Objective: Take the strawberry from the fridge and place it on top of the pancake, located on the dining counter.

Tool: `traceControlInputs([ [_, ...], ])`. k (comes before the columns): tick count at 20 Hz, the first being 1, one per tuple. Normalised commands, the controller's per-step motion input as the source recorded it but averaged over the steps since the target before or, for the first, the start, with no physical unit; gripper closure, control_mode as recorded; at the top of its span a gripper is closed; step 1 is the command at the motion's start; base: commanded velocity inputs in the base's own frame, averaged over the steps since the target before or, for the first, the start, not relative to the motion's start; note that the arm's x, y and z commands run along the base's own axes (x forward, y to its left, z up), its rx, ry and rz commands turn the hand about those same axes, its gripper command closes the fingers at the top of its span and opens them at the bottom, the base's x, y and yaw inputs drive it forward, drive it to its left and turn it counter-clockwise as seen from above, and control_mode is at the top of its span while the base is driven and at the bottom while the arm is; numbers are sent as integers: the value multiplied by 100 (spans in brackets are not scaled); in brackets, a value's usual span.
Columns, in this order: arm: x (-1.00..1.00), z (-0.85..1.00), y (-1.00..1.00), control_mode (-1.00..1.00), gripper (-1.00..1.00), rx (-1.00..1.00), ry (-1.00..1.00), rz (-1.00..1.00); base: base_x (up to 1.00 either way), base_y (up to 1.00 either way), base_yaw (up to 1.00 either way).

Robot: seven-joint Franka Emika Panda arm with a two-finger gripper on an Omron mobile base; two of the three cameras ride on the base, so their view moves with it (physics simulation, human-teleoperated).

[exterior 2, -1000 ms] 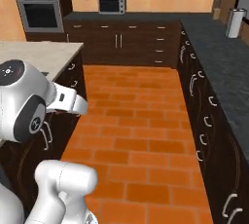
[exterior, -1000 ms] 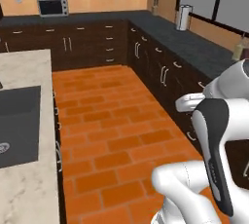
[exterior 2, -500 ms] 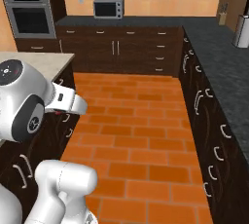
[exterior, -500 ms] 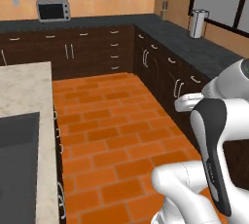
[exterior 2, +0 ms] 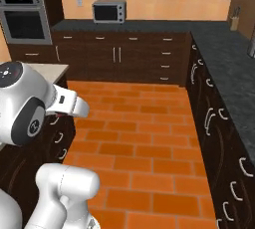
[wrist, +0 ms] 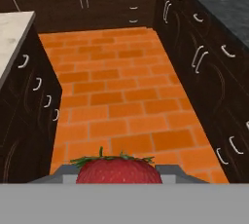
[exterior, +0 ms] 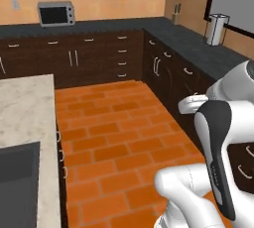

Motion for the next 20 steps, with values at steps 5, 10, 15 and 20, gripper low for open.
traceControlInputs([
  [5, 0, 0, 0, 100, 100, 0, 0, 0, 100, 10, 6],
  [10, 0, 0, 0, 100, 100, 0, 0, 0, 100, 15, 9],
  [15, 0, 0, 0, 100, 100, 0, 0, 0, 100, 6, 21],
  [20, 0, 0, 0, 100, 100, 0, 0, 0, 100, 0, 31],
])
